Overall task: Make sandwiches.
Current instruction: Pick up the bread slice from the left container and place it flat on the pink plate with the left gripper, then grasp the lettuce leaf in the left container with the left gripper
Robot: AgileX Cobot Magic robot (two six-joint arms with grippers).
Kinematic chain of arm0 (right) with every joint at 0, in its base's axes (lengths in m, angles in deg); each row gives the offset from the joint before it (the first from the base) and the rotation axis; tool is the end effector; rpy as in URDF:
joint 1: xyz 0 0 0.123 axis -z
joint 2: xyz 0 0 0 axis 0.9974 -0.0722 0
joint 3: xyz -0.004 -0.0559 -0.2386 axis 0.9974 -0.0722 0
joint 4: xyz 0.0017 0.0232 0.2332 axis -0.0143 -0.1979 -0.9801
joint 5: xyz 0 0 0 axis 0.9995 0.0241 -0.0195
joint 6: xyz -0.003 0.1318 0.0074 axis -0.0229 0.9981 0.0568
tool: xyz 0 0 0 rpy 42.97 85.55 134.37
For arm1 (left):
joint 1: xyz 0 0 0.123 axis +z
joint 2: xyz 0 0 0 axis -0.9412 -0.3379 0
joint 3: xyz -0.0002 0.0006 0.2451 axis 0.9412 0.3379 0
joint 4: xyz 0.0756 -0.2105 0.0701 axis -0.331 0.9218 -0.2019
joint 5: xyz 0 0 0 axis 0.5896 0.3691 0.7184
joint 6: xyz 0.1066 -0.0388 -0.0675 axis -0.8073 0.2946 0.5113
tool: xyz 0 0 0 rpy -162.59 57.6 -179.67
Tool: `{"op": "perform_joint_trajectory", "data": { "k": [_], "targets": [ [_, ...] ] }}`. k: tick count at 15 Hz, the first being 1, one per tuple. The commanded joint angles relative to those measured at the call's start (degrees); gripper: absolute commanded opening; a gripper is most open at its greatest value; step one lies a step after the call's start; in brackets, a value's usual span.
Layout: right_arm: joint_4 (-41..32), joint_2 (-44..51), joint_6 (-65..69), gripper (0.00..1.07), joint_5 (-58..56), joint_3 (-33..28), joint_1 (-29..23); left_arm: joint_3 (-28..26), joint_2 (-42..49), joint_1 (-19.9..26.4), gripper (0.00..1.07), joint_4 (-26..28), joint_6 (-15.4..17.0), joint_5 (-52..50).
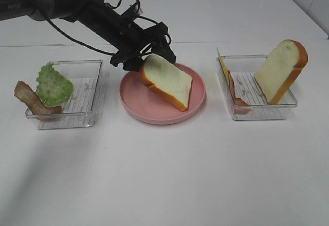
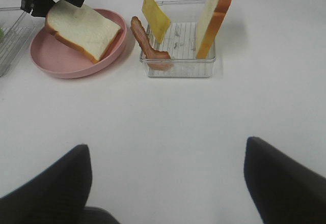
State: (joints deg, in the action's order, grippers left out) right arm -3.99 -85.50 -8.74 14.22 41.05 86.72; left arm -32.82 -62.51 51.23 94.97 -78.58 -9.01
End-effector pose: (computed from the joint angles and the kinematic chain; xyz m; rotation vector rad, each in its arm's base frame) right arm 0.0546 0.0184 0.2516 -0.1148 2.0298 0.1165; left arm 0.4420 -0.2372 0.0942 0.1794 2.7075 -1.0915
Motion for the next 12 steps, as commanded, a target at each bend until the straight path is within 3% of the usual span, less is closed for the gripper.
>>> {"op": "perform_joint_trajectory", "data": {
  "k": [1,3,4,8,12],
  "targets": [
    [-0.1,0.7,-0.3,0.77,0.5,-0.1,0.2,-0.3,0.9,-2.8,0.71,-10.7,-0.2,0.0],
    [-0.2,0.7,-0.3,0.77,0.5,-0.1,0.2,-0.3,2.6,-3.7,0.71,-18.9,0.1,-0.2],
    [-0.2,0.7,-0.3,0.77,0.5,-0.1,0.2,-0.3,3.6,-4.1,0.71,-21.9,1.7,-0.3],
    [-0.2,0.7,-0.3,0.77,0.5,-0.1,0.2,-0.4,7.6,-4.5,0.73,-33.2,14.0,0.9],
    [-0.2,0.7,-0.3,0.77,0.5,-0.1,0.2,-0.4,12.6,-3.5,0.76,-40.2,19.7,7.3]
  ]
}}
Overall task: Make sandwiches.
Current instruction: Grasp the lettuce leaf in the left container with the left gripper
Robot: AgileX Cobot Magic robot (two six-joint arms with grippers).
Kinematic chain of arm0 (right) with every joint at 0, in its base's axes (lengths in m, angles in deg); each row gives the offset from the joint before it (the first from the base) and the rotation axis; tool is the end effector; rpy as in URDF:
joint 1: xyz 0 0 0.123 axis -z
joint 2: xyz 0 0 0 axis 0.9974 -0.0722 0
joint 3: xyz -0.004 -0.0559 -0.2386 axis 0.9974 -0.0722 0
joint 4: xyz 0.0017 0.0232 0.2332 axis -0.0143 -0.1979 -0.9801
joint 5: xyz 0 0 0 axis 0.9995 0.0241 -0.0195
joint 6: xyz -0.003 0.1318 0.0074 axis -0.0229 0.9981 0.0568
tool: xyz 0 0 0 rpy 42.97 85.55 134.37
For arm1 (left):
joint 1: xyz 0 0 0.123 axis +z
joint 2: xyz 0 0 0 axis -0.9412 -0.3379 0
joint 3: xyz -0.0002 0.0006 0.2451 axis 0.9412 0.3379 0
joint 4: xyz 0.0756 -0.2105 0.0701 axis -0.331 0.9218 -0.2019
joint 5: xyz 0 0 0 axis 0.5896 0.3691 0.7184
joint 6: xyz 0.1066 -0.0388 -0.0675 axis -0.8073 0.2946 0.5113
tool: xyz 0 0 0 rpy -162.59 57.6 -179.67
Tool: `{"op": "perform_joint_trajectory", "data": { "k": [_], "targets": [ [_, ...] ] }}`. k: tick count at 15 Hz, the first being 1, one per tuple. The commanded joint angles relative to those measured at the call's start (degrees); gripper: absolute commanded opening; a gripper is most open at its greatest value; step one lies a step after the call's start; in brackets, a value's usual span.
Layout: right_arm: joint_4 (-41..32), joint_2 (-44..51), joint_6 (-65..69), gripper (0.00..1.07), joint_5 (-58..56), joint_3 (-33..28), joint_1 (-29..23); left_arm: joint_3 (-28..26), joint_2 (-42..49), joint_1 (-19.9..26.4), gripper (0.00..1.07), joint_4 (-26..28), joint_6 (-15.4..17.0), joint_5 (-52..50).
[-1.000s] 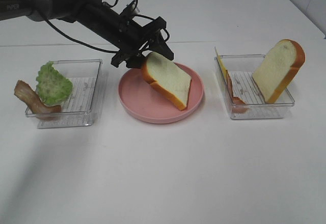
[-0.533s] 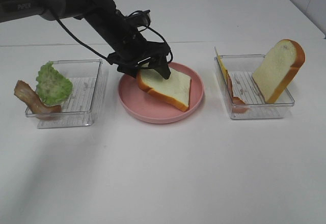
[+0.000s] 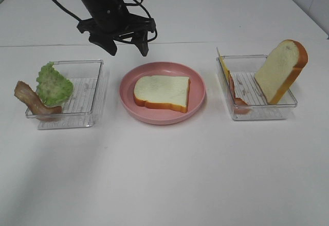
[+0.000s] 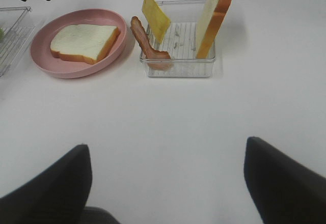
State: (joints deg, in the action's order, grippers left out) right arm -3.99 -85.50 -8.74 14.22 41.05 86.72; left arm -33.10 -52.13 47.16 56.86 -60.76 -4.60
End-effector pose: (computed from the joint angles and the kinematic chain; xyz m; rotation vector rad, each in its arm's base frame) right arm 0.0546 0.0184 0.2516 -0.1148 2.0298 0.1165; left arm 0.4333 -0.2055 0.1474 0.3181 2.7542 -0.3641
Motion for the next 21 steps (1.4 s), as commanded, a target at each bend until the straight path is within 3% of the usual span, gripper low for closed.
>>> {"op": "perform_joint_trajectory", "data": {
  "k": [1,6,12,15,21],
  "targets": [
    [-0.2,0.7,-0.3,0.77,0.5,-0.1,0.2,-0.1,3.4,1.4,0.76,-2.9,2.1,4.5],
    [-0.2,0.7,-0.3,0.77,0.5,-0.1,0.2,-0.1,5.8,7.7,0.76,-4.7,3.2,14.4],
    [-0.2,0.7,-0.3,0.77,0.5,-0.1,0.2,0.1,5.7,11.1,0.76,-14.4,3.2,14.4],
    [-0.2,0.7,-0.3,0.77,0.5,-0.1,0.2,0.1,3.6,13.3,0.76,-14.4,3.0,14.3],
    [-0.2,0.7,-0.3,0.77,0.5,-0.1,0.2,0.1,-2.3,13.3,0.76,-14.3,2.8,14.3]
  ]
}}
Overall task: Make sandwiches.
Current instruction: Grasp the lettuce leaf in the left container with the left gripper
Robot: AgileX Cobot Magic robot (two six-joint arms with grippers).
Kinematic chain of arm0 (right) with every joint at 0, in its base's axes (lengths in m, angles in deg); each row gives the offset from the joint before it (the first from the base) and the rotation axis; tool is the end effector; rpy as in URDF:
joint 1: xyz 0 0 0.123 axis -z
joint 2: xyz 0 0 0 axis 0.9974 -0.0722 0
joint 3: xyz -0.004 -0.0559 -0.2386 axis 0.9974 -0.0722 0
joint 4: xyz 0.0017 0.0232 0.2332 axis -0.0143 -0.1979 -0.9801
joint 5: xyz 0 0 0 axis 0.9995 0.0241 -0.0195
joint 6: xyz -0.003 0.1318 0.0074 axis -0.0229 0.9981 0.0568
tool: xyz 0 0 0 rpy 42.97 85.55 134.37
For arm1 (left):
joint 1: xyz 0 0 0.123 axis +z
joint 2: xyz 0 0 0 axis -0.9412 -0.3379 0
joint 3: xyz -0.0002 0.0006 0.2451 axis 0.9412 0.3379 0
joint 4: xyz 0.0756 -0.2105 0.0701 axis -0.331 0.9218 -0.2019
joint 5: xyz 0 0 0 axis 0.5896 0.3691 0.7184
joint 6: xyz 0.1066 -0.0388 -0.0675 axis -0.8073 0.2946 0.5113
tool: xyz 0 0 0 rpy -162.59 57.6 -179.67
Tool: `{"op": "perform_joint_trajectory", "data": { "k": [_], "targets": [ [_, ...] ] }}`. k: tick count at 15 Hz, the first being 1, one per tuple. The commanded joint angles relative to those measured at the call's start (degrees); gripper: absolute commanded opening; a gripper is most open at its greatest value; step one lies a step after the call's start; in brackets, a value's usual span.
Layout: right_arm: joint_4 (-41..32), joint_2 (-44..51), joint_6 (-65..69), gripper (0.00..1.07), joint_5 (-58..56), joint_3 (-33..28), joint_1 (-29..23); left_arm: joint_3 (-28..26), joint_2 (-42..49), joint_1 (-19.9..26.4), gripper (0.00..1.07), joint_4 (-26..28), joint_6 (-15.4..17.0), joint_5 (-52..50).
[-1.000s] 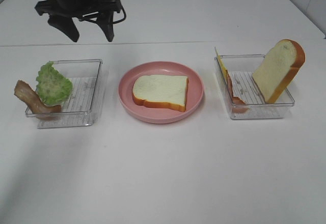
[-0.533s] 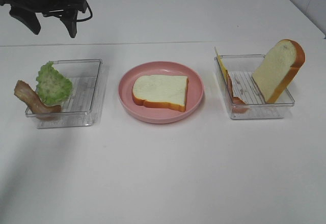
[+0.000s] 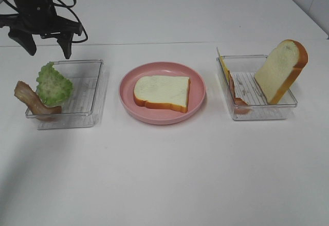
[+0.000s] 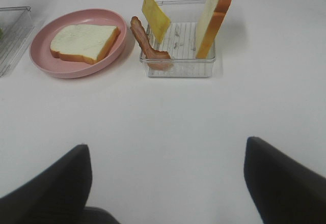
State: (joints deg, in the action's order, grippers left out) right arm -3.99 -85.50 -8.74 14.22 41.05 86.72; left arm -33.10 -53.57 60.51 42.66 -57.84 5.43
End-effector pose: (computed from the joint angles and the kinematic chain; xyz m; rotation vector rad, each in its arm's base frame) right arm 0.0546 0.0184 0.2516 -0.1148 2.0298 0.1165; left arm 0.4524 -0.0677 0.1276 0.0322 2.9290 0.0610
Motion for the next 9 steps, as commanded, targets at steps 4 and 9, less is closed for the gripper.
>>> {"op": "perform_joint_trajectory", "data": {
  "k": [4,9],
  "targets": [
    [-0.2,0.7,-0.3,0.77,0.5,-0.1,0.2,0.1,-3.7,0.0,0.76,-1.0,-0.1,4.3],
    [-0.2,0.7,-0.3,0.77,0.5,-0.1,0.2,0.1,-4.2,0.0,0.65,-1.1,-0.1,4.3]
  ]
}}
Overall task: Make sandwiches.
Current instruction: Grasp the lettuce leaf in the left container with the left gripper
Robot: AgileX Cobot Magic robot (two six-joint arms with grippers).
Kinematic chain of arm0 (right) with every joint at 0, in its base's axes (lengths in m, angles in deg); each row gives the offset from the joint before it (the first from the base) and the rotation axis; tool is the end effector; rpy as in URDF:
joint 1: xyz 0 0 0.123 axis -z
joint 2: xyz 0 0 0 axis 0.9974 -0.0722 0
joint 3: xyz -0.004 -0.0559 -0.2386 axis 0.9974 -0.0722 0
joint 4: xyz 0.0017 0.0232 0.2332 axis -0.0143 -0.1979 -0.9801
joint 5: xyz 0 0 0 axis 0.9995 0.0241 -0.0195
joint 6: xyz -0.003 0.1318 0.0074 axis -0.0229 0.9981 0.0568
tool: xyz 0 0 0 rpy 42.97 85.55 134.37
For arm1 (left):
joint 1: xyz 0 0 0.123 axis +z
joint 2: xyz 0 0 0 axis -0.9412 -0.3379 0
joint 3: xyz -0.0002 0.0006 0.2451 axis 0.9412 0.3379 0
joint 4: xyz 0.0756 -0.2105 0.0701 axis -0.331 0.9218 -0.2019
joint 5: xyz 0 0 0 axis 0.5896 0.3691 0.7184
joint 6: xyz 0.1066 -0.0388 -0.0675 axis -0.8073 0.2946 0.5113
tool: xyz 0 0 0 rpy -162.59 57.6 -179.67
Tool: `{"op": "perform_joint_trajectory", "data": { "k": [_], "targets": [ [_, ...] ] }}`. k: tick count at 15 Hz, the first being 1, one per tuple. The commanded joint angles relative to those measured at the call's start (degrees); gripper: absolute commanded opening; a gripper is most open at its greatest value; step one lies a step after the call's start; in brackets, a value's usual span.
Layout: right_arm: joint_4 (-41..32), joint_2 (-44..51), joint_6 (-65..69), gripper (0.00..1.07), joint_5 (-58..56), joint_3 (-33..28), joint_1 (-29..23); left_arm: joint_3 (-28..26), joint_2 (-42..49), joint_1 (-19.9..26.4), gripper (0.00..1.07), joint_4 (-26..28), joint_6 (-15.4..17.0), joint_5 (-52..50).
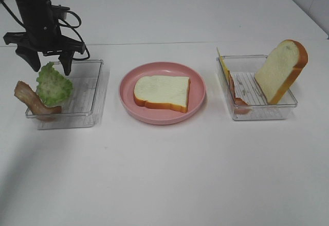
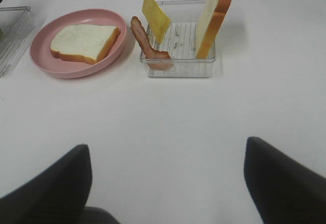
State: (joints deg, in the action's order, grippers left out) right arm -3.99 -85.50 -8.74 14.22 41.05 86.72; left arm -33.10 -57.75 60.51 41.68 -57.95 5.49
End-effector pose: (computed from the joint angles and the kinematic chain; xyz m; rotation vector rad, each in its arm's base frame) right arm 0.0546 0.0184 0.2516 -0.1148 2.0298 0.1165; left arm 0.4518 -0.0654 0.0944 0.0472 2.9980 0.1043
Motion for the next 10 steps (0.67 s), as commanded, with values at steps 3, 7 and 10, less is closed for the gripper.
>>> {"op": "perform_joint_trajectory", "data": {
  "k": [3,7,10],
  "targets": [
    [-0.2,0.7,-0.3,0.77,0.5,-0.1,0.2,0.1,-0.1,0.0,0.48,-0.1,0.0,4.2],
    [-0.2,0.7,-0.3,0.77,0.5,-0.1,0.2,0.1,-0.1,0.0,0.25,-0.1,0.0,4.2],
    [-0.2,0.7,-0.3,0.77,0.5,-0.1,0.2,0.1,-0.1,0.0,0.09,-0.1,0.0,4.2]
  ]
}}
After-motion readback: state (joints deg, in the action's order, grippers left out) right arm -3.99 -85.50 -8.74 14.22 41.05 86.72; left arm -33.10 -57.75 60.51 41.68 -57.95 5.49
